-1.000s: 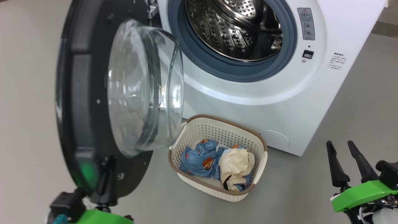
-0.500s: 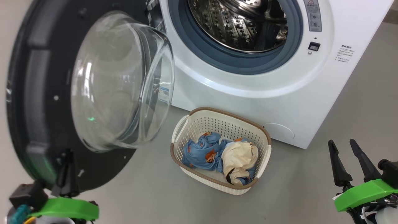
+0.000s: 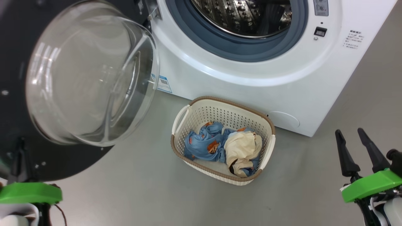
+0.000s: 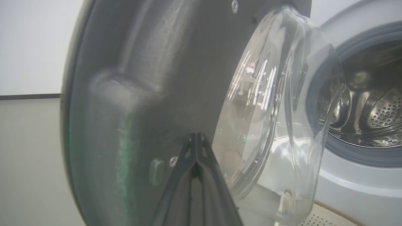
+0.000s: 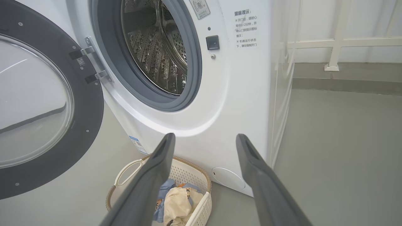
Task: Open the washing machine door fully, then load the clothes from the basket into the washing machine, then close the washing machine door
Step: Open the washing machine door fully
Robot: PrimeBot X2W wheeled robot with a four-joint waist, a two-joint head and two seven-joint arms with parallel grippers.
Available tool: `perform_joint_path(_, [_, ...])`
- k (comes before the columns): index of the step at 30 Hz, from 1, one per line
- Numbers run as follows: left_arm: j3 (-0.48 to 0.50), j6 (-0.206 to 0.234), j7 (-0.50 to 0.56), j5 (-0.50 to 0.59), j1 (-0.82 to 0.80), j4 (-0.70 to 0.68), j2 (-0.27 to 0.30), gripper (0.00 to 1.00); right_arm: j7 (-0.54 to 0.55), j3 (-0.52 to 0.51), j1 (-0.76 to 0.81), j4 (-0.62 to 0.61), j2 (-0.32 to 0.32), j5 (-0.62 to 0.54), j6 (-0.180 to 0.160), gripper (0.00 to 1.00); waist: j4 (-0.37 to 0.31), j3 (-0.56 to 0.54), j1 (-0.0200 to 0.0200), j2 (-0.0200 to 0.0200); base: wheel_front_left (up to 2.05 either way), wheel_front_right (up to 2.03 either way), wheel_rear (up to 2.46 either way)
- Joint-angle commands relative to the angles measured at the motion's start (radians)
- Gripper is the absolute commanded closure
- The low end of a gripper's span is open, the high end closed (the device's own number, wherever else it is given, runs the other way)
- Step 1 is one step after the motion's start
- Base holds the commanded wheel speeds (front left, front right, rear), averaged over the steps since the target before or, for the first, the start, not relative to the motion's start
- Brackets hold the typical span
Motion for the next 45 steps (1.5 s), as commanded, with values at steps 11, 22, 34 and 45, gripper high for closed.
perform_joint_path(11, [0.202, -0.027, -0.008, 0.070, -0.162, 0.121, 0.098, 1.00, -0.012, 0.026, -0.073, -0.036, -0.050, -0.003, 0.006, 0.00, -0.022, 0.085, 0.0000, 0.0000, 0.00, 0.00, 0.00])
perform_joint_path(22, [0.337, -0.063, -0.008, 0.124, -0.274, 0.238, 0.138, 1.00, -0.012, 0.029, -0.122, -0.046, -0.087, -0.003, 0.006, 0.00, -0.036, 0.167, 0.0000, 0.0000, 0.00, 0.00, 0.00])
perform_joint_path(34, [0.446, -0.096, -0.008, 0.183, -0.383, 0.344, 0.193, 1.00, -0.012, 0.047, -0.172, -0.054, -0.118, -0.003, 0.006, 0.00, -0.057, 0.230, 0.0000, 0.0000, 0.00, 0.00, 0.00])
perform_joint_path(45, [0.495, -0.107, -0.008, 0.236, -0.404, 0.371, 0.205, 1.00, -0.012, 0.060, -0.183, -0.047, -0.115, -0.004, 0.006, 0.00, -0.079, 0.222, 0.0000, 0.0000, 0.00, 0.00, 0.00])
